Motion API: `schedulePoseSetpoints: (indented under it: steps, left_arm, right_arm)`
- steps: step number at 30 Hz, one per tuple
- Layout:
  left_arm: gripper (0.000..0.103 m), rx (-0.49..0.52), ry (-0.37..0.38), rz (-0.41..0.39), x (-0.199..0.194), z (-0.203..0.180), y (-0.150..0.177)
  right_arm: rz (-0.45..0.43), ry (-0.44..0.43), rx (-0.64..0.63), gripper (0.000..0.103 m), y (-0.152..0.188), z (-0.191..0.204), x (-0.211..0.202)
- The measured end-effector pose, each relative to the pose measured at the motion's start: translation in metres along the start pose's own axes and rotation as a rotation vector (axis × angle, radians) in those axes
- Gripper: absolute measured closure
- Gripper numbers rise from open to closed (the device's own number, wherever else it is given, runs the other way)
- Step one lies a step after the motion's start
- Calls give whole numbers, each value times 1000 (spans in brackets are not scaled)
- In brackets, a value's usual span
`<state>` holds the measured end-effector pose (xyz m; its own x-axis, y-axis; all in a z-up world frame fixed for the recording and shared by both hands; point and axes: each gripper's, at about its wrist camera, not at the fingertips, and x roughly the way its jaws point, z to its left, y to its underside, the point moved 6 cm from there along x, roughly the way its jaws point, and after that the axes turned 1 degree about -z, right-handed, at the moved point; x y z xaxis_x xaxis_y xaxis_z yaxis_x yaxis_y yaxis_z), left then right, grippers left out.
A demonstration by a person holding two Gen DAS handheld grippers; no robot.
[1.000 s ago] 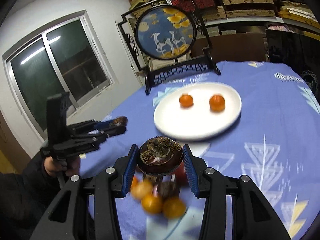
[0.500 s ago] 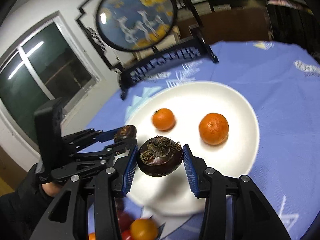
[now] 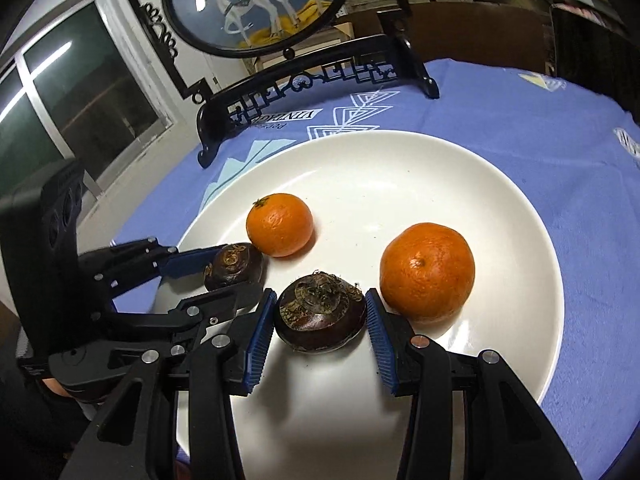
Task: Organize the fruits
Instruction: 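Carry both dark brown fruits onto the white plate and release them, then return both tools to the fruit cluster and grasp two small orange fruits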
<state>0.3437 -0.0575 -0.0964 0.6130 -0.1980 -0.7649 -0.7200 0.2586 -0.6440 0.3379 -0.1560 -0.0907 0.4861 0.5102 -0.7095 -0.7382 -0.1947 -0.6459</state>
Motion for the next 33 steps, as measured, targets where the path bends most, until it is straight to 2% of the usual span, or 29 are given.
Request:
schedulePoseSetpoints:
  steps: [5, 13, 15, 17, 21, 25, 33]
  left_arm:
    - [46, 10, -9, -9, -3, -4, -1]
    - [44, -2, -21, -38, -12, 0, 0]
    - [35, 3, -33, -53, -18, -2, 1]
    - [32, 5, -40, -74, -28, -4, 2]
    - [32, -5, -24, -108, -58, -6, 10]
    - [26, 7, -2, -138, -99, -13, 40]
    - [24, 120, 38, -123, -161, -51, 136]
  right_arm:
    - [-26, -16, 8, 55, 0, -1, -5]
    - [-84, -45, 31, 54, 2, 0, -19]
    - [-112, -63, 37, 54, 2, 2, -27]
    - [-138, -66, 32, 53, 3, 6, -38]
    - [-194, -60, 21, 43, 13, 15, -70]
    - [-260, -61, 42, 24, 45, 19, -113]
    - [-290, -11, 6, 23, 130, 46, -172]
